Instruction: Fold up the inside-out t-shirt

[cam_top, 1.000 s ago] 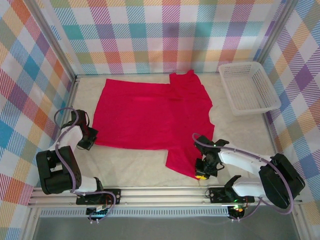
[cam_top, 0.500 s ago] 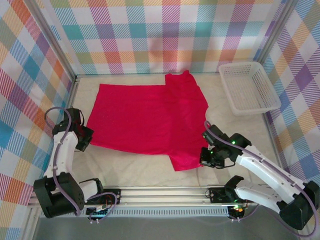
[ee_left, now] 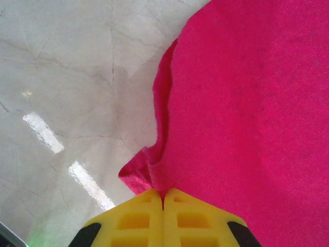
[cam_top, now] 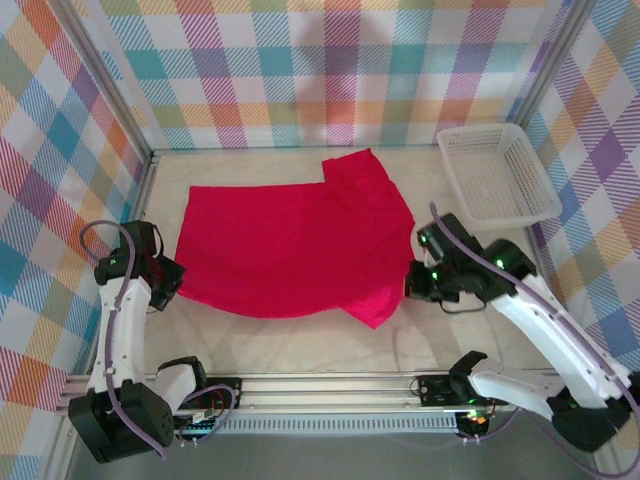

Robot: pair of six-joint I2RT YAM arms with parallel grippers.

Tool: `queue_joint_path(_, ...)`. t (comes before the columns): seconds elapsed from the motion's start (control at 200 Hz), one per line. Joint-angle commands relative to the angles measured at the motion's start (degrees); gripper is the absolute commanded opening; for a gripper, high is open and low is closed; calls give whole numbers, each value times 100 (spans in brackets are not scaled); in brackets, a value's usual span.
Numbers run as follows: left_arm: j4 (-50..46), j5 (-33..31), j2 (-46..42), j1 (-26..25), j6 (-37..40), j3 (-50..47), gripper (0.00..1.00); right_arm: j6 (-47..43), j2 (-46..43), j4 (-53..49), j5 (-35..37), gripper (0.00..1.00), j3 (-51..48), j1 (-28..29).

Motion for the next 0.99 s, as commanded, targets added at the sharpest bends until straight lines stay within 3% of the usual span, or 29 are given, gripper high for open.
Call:
queue_joint_path(0.0,430,92,454,91,52,147,0,-831,737,744,238,0,400,-406)
queue_joint_path(0.4,1080,-378,2705,64,-126,1031,0,-1813,3394,1435,202,0,2151,-1297)
queue_joint_path(0.99,1048,-465,4089,-43,-83,1867,0,-2057,5416,1058,-32,0,4222,-1544)
